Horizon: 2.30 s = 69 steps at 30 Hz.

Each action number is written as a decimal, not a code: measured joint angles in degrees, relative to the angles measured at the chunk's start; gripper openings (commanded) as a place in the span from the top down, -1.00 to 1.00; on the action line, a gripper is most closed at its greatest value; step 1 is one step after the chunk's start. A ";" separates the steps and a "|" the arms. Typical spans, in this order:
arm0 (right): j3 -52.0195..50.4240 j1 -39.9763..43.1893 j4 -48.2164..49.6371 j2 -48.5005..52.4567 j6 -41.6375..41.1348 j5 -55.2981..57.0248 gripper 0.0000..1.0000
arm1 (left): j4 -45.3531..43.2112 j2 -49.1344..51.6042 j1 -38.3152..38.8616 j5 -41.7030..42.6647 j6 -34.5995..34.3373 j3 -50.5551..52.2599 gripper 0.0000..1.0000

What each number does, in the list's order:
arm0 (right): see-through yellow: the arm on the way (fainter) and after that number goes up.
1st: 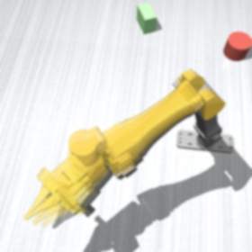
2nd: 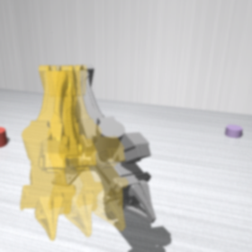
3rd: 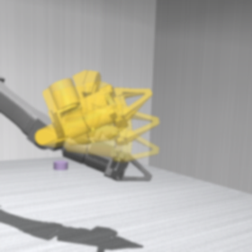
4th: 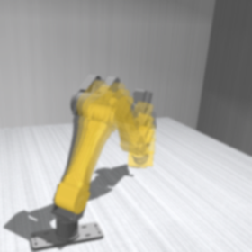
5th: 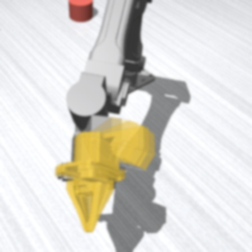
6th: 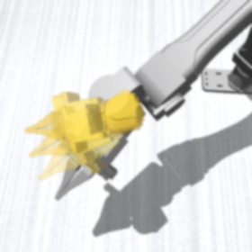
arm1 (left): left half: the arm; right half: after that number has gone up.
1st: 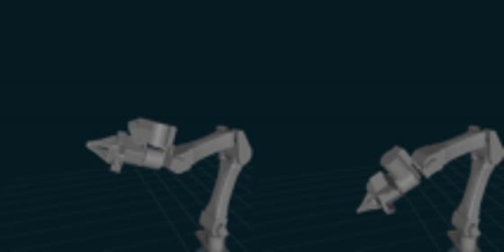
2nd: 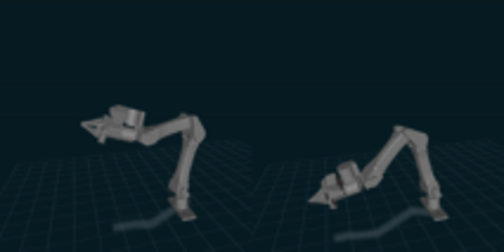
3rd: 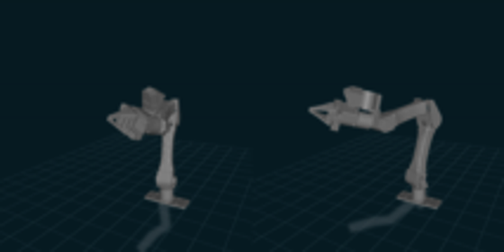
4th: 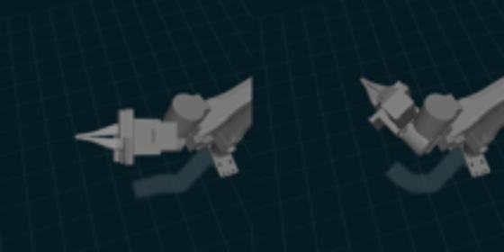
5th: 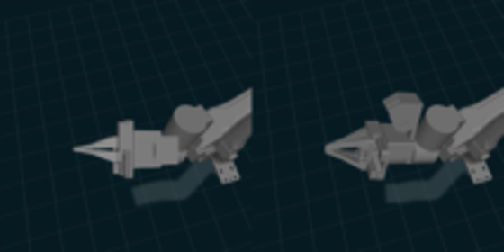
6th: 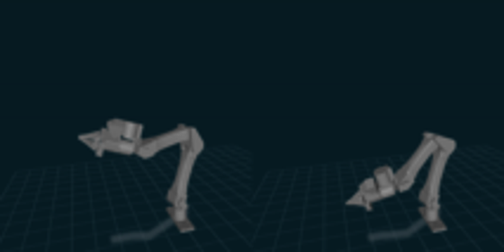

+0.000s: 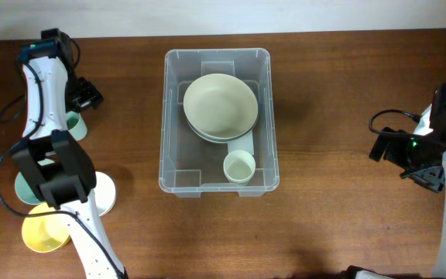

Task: Pack container
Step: 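Return the left gripper to the light green cup and grasp it, then carry the green cup with the left gripper into the bin's front right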

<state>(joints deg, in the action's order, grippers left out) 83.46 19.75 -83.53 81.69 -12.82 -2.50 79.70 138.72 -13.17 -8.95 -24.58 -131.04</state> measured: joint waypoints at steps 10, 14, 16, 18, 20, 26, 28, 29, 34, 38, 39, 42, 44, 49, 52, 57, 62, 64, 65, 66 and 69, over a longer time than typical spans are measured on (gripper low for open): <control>0.00 0.00 0.02 0.00 -0.02 0.00 -0.97 | -2.54 2.95 0.00 0.04 0.57 0.00 -0.03; 0.00 0.00 0.02 0.00 0.00 0.00 -0.97 | -2.54 4.28 0.00 0.07 0.59 0.00 0.56; 0.00 -0.02 0.02 0.00 0.00 0.00 -0.98 | -2.49 4.46 0.00 0.11 0.90 0.00 0.70; 0.00 -0.02 0.02 0.00 0.00 0.00 -0.98 | -2.36 4.46 0.00 0.20 0.90 0.00 0.99; 0.00 0.00 0.02 0.00 -0.02 0.00 -0.98 | -2.23 4.46 0.00 0.31 0.92 0.00 0.99; 0.00 -0.02 0.00 0.00 0.02 0.00 -0.98 | 1.90 4.46 0.02 0.22 1.03 -1.31 0.99; 0.00 0.00 0.02 0.00 0.00 0.00 -0.98 | 5.16 4.46 0.20 0.20 1.03 -4.22 0.99; 0.00 -0.02 0.02 0.00 0.00 0.00 -0.98 | 7.41 4.46 0.33 0.22 1.03 -6.54 0.99; 0.00 -0.02 0.02 0.00 0.02 0.00 -0.98 | 15.87 3.13 2.86 0.48 1.07 -17.18 0.99; 0.00 -0.02 0.00 0.00 0.07 0.02 -0.97 | 16.50 -3.30 8.81 3.39 2.60 -21.66 0.99; 0.00 0.00 0.02 0.00 0.02 0.02 -0.98 | 16.50 -6.40 11.47 4.22 2.84 -22.16 0.99; 0.00 0.00 0.02 0.00 0.02 0.00 -0.97 | 16.61 -13.42 18.97 5.79 3.45 -22.80 0.99; 0.00 0.00 0.02 0.00 0.02 0.00 -0.98 | 16.63 -18.14 26.23 6.69 4.07 -23.47 0.99; 0.00 -0.02 -0.42 0.00 0.17 0.02 -0.98 | 16.76 -20.83 40.89 7.30 4.59 -23.56 0.99; 0.00 0.00 -0.50 0.00 0.74 0.02 -0.98 | 16.81 -20.76 47.10 7.85 4.85 -21.57 0.99; 0.00 -0.02 -0.66 0.00 1.03 0.00 -0.98 | 16.61 -23.30 49.64 10.21 5.16 -9.92 0.99; 0.00 0.00 -0.68 0.00 1.07 0.02 -0.98 | 16.87 -32.59 48.06 10.47 5.09 6.91 0.99; 0.00 0.00 -0.66 0.00 1.05 0.00 -0.98 | 16.98 -37.55 46.93 10.40 4.90 12.48 0.99; 0.00 0.00 -0.61 0.00 1.07 0.00 -0.98 | 17.18 -41.20 45.92 10.01 4.39 15.85 0.99; 0.00 0.00 -0.72 0.00 1.05 0.00 -0.98 | 16.98 -43.30 45.16 9.38 3.93 17.73 0.99; 0.00 0.00 -0.70 0.00 1.05 0.02 -0.98 | 17.16 -47.65 42.56 6.47 1.99 22.32 0.99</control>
<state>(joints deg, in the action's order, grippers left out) 83.46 19.75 -84.23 81.69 -11.77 -2.48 96.86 91.07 29.39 -2.48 -22.59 -108.73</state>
